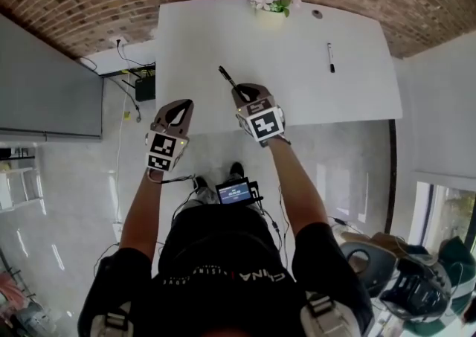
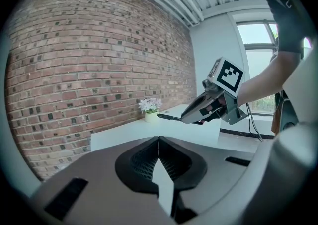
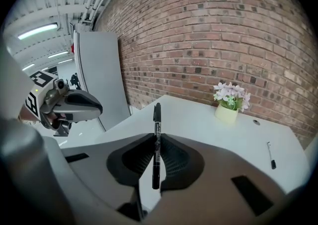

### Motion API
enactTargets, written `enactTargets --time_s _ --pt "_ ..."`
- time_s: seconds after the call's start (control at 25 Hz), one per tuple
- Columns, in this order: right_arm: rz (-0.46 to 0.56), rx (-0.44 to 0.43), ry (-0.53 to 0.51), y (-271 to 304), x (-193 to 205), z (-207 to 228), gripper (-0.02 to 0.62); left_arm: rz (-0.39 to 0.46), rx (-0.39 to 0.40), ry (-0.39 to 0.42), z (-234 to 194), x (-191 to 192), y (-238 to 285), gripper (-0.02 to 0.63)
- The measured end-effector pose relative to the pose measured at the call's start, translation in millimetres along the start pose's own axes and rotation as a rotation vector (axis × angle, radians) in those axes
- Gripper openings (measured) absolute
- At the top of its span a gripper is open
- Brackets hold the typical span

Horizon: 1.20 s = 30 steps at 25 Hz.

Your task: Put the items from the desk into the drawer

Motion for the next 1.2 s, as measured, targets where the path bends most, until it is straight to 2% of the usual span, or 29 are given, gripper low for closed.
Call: enactTargets --time_s 0.4,0.68,0.84,1.04,1.12,1.2 --pt "-0.011 0.045 0.060 -26 49 -56 0.048 -0.011 0.114 0.063 23 41 -32 0.012" --pt "0.013 0.014 0.077 -55 97 -91 0.048 -0.051 0.144 0.087 80 86 -53 0.012" --pt "0.051 -0.030 0.069 -78 129 -108 0.048 -0.101 0.126 0.125 125 116 -62 0.012" --pt "0.099 -0.112 0.038 -47 139 -89 0.048 -0.171 0.027 0.182 136 154 -15 0.014" --pt "0.119 -0.138 0.032 -39 149 -86 0.048 -0.179 0.004 0.110 142 170 -3 0.014" --pt "0.145 -0.161 0.029 -36 159 -84 0.048 -0.184 -0.004 -0.051 145 188 8 0.014"
Point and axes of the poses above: the fingertips, and each gripper's own axes: y forward along the fingers, z to its right, x out of its underside, the point moved 6 cm from there along -y, backward along the fingers, and after that the axes turned 8 degrees about -z, right-handed, at the moved point
